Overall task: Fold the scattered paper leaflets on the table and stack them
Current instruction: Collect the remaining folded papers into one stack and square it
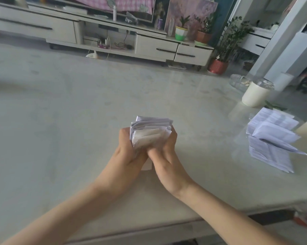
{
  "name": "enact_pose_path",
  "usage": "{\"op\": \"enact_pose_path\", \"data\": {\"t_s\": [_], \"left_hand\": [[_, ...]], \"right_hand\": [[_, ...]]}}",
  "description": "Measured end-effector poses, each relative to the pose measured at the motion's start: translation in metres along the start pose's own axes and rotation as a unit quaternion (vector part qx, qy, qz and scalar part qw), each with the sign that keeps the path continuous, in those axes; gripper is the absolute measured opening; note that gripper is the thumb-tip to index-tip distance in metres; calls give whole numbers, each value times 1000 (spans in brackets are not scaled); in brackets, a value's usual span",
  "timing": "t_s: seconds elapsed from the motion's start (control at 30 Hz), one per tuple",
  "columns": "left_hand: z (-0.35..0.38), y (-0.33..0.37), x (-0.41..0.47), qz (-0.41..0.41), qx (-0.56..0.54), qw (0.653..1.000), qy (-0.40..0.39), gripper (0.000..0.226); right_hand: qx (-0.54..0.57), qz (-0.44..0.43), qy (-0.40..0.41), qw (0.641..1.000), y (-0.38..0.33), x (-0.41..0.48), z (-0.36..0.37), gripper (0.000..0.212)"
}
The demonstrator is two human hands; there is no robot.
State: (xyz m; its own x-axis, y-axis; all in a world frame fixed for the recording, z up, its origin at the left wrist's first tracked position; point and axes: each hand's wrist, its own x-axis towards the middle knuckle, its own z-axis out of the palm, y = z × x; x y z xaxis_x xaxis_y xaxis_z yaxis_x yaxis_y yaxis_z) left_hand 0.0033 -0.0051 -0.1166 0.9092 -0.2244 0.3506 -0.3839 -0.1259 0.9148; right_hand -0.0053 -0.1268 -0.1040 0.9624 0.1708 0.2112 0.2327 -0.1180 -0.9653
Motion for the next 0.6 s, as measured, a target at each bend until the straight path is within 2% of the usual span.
{"op": "enact_pose_path", "data": {"t_s": [0.13,0.27,0.33,0.43,0.5,0.6], "left_hand": [[0,4,2,-27,-15,999,31,22],[4,10,1,-27,25,999,23,33],[4,12,1,-43,7,999,15,30],[5,12,3,-50,-60,997,-4,25],[5,14,8,-49,-96,994,-23,41],[-1,26,22,-52,-59,995,-60,54]], "right_hand": [[11,40,-14,999,1,-3,-5,30],[-41,55,-72,995,6,-11,-10,40],[-68,68,-103,990,3,-10,-16,40],[-130,36,-48,990,1,-9,-25,25],[-152,12,2,988,-1,-9,-31,25],[-170,7,20,985,-2,-7,-45,31]]}}
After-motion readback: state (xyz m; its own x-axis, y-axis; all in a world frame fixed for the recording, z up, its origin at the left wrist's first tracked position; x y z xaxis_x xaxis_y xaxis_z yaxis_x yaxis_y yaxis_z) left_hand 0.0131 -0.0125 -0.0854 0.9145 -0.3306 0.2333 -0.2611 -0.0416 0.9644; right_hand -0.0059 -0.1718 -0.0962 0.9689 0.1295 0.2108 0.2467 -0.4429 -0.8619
